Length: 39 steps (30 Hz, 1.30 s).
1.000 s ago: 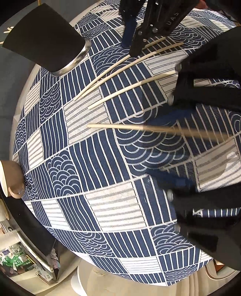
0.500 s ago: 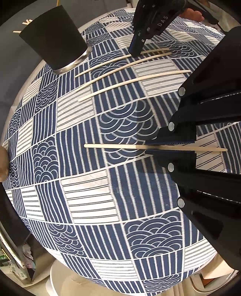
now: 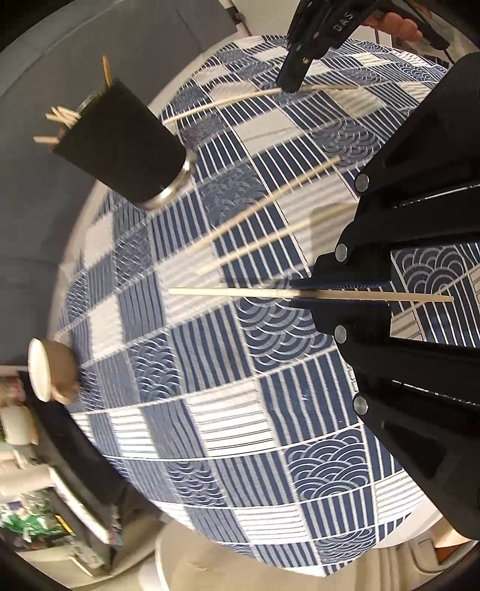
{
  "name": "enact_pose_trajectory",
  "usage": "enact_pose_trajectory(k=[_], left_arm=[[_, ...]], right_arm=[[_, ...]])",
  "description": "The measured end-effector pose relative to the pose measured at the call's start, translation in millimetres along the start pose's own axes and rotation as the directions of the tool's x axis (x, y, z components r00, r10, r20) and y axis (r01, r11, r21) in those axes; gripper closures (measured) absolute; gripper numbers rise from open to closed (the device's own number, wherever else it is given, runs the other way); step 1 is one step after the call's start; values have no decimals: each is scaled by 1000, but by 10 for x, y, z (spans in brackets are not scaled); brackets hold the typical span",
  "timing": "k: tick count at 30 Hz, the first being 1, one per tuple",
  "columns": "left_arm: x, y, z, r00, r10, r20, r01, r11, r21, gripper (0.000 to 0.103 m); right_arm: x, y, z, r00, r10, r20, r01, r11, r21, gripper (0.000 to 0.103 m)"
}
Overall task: Organize utensils
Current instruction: 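Lift the left tool's skewer over the black cup while the right tool lifts its skewer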
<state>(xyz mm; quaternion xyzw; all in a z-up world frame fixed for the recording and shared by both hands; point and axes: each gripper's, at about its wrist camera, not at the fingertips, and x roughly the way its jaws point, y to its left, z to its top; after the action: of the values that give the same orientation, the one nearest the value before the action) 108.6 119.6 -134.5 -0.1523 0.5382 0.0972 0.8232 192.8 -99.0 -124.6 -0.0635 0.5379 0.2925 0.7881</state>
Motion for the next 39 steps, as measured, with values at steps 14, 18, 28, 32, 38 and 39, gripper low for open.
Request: enact_pose_trajectory(k=[14,18,28,32,38,39], left_arm=[[-590,-315,609,990,-23,137,14,998,69,98],[-751,-476,851,983,-42,181,23,994,105,98],[-961,-721,1583,938,-132,319,95,987,129,98],[-954,-775,1816,919,-202,338,158,975,155,98],[-866,-868,1990,909,-244,339,190,964,185,98],[-840,-881,2021,903,-264,340,209,959,190,98]], right_arm=[[-1006,-229,201,973,-13,231,2,999,51,98],[-1179,-361,343,956,-4,292,-21,996,83,98],[-1438,-626,827,882,21,471,-91,988,127,98],[-1427,-690,1017,847,79,526,-163,980,116,98],[-1253,-767,1276,841,131,526,-225,967,120,98],[-1208,-769,1322,846,127,517,-220,968,122,98]])
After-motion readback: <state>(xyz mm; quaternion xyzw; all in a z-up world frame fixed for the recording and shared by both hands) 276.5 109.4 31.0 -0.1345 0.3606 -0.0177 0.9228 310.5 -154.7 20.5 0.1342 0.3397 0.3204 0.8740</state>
